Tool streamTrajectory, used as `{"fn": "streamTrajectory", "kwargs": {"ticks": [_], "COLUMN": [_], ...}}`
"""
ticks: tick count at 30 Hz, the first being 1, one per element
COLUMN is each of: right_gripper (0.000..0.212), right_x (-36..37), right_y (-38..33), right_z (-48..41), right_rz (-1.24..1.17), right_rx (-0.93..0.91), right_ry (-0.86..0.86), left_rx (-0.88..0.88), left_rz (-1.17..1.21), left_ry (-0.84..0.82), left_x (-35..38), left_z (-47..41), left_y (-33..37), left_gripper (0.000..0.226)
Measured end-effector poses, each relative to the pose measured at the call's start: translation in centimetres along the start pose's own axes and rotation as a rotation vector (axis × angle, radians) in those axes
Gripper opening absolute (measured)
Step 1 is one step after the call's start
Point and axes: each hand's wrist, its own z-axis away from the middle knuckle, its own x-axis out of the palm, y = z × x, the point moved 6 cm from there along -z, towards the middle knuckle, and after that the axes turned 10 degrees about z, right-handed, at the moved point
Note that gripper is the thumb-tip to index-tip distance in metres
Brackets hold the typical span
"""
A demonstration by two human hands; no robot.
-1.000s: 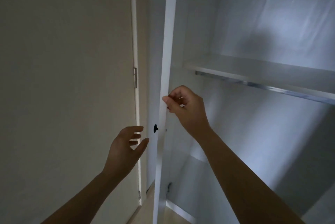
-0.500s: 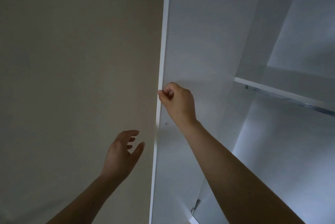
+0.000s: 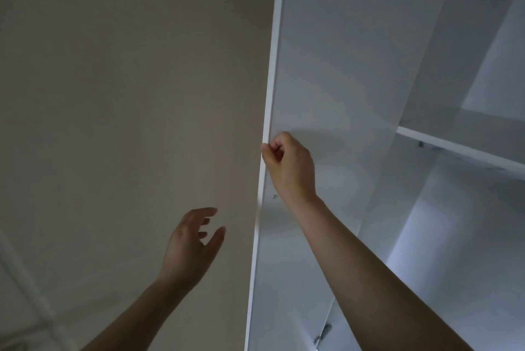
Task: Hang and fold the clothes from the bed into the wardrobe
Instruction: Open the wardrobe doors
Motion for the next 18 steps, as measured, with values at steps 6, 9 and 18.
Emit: {"fn": "streamTrajectory", "kwargs": {"ticks": [6, 9, 18], "right_gripper": [0.012, 0.007, 0.007], "right_x": [-1.6, -1.6, 2.2], "right_y": [0.5, 1.1, 0.3], "right_z": [2.5, 5.0, 12.3], "right_rz": [-0.111, -0.177, -0.319], "right_rx": [-0.011, -0.009, -0.019], "right_ry": [-0.072, -0.137, -0.328], "left_rx": [-0.044, -0.072, -0.205], "left_rz": [-0.012, -0.009, 0.011], "left_ry": [0.045, 0.08, 0.188], "left_x": [0.0, 0.5, -2.0], "left_z": [1.4, 3.0, 9.1], "left_y": [0.8, 1.2, -0.2], "left_gripper": [0.032, 0.031, 0.03]}}
